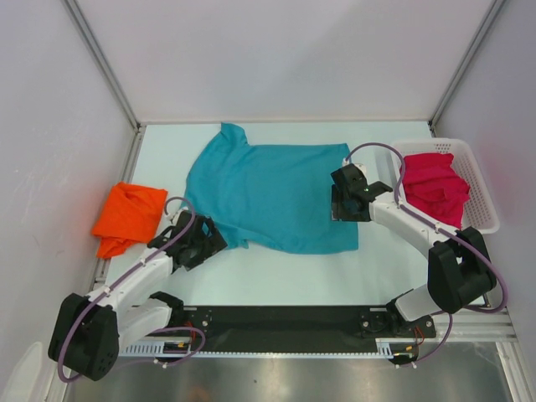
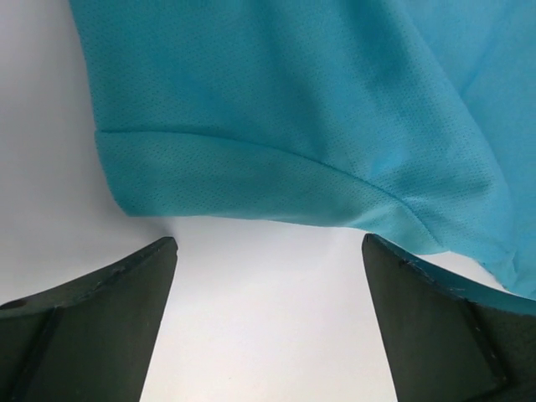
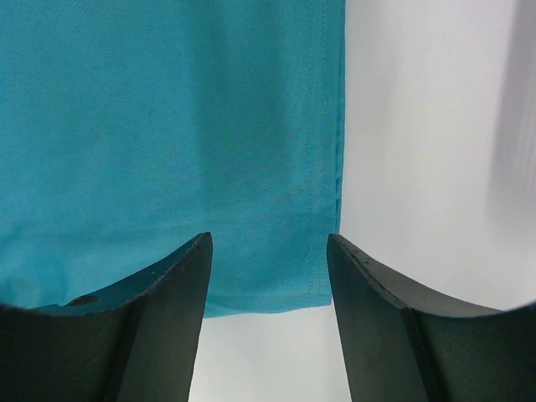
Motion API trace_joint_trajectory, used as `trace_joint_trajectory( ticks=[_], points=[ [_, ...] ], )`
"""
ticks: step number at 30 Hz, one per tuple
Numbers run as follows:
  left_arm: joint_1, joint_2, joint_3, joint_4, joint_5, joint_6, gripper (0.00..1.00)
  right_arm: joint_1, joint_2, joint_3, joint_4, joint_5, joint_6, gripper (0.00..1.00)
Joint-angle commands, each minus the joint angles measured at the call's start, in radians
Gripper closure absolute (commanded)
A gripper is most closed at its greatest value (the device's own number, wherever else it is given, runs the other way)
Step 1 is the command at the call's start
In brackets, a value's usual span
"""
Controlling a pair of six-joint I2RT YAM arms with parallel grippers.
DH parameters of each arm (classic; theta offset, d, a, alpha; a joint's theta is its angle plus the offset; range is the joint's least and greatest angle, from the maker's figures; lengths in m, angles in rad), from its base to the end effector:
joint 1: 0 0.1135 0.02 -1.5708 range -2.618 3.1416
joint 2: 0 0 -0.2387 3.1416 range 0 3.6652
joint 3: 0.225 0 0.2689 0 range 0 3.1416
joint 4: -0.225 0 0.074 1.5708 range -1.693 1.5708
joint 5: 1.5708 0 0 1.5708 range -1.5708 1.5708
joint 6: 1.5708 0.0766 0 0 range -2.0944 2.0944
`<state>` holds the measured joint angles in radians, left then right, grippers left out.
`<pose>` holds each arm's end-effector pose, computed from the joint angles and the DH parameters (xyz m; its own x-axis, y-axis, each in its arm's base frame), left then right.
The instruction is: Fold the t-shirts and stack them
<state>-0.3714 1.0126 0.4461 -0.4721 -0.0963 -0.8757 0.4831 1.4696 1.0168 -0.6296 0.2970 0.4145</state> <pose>0.2106 -0.0741 0.0964 -0.7568 -0.5256 -0.3886 -0.4144 0.8455 -0.3366 0.2999 0.1320 0.1602 -0.8457 -0.0087 -0.5336 0.0197 0.9987 -0.0476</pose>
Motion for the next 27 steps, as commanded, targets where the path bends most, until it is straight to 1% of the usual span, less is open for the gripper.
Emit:
trace_joint_trajectory(
  ticks=[1,6,10,12,13,14,15,20,22,27],
  points=[
    [-0.006,0.052,-0.044,0.036,-0.023,-0.029,0.0,0.005,-0.009,0.014,0.018,-0.001,-0.003,0.38],
    [-0.008,0.112,-0.052,0.133,0.009,-0.017,0.0,0.005,-0.005,0.016,0.019,-0.004,-0.003,0.38],
    [-0.012,0.207,-0.056,0.211,0.041,0.007,0.02,0.005,-0.006,0.017,0.013,0.002,-0.006,0.38],
    [-0.012,0.224,-0.067,0.266,0.067,0.012,0.31,0.003,-0.009,0.017,0.008,0.008,-0.009,0.38],
    [-0.014,0.227,-0.073,0.286,0.085,0.006,0.52,0.003,-0.011,0.017,0.007,0.011,-0.008,0.39],
    [-0.012,0.224,-0.084,0.303,0.087,-0.005,0.96,0.003,-0.014,0.017,0.005,0.016,-0.008,0.39],
    [-0.014,0.222,-0.086,0.305,0.087,-0.02,1.0,0.003,-0.015,0.014,0.002,0.017,-0.009,0.38],
    [-0.02,0.172,-0.072,0.258,0.087,-0.026,1.0,0.003,-0.026,-0.001,0.002,0.019,-0.008,0.39],
    [-0.02,0.126,-0.06,0.231,0.087,-0.025,1.0,0.003,-0.023,-0.004,0.005,0.017,-0.003,0.39],
    [-0.02,0.003,0.017,0.1,0.087,-0.016,1.0,0.008,-0.017,-0.006,0.008,0.01,0.001,0.39]
  ],
)
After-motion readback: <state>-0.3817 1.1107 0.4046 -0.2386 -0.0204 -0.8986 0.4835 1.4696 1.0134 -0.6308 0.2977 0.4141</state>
